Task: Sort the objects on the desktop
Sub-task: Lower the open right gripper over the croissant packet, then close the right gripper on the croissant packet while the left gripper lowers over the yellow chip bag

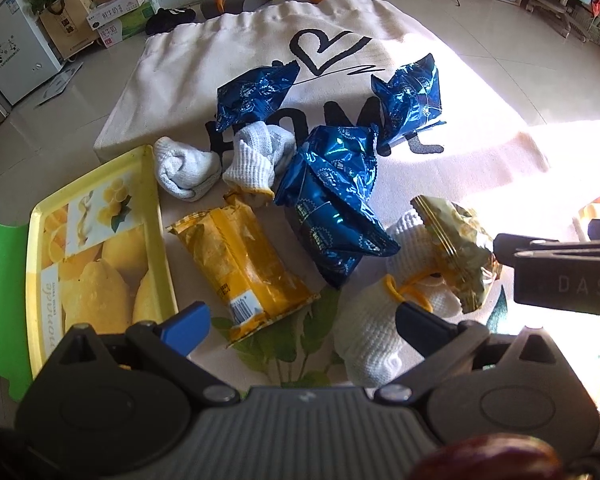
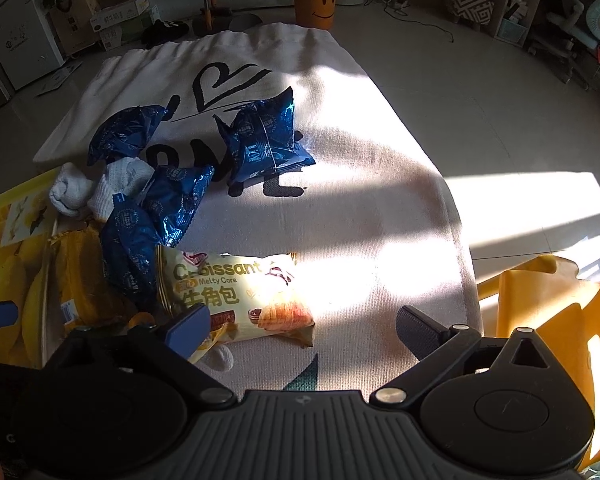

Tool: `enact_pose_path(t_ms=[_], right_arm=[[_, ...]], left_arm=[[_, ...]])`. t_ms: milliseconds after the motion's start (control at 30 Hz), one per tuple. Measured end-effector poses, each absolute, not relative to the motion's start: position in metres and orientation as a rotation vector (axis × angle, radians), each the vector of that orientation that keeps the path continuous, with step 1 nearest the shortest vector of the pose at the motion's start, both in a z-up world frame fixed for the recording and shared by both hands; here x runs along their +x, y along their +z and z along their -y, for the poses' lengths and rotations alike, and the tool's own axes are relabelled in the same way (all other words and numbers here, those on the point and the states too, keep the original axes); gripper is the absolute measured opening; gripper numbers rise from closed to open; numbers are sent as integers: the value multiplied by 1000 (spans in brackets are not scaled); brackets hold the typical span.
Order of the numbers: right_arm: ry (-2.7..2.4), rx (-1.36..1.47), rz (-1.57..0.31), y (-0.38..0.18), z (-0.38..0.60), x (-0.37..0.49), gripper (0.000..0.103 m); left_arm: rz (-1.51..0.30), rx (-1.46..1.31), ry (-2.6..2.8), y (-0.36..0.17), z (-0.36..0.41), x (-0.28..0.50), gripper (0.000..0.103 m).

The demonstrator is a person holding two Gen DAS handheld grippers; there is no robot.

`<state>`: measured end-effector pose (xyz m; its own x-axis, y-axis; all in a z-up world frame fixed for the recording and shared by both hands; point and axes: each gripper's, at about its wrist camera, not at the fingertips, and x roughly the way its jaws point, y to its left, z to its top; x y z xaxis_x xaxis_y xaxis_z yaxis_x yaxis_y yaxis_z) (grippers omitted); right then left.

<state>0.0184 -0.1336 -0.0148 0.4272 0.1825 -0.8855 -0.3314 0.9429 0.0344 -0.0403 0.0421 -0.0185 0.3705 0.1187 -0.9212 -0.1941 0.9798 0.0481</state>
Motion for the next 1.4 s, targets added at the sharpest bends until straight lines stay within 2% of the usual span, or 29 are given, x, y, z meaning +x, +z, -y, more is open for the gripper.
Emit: enact_pose_path(t_ms=[567,933,1033,1300,1400], right_arm=[[371,-95,-1090,-15,129,30,98],[349,-230,-1190,-46,113,28,97],[289,-245,-1184,-53,112,37,92],[253,77,-1139,-33,140,58,87],[255,104,-1145,-28,141,57,87]], left_arm=[[-1126,-124,261,-10,-71,-24,102],[-1129,-150,286,-10,-73,-23,102],[-1132,-141,282,-11,-72,-23,102],[-1170,-236,324,-18,-96,-23,102],[-1183,-221,356,-22,-101,-22,102]])
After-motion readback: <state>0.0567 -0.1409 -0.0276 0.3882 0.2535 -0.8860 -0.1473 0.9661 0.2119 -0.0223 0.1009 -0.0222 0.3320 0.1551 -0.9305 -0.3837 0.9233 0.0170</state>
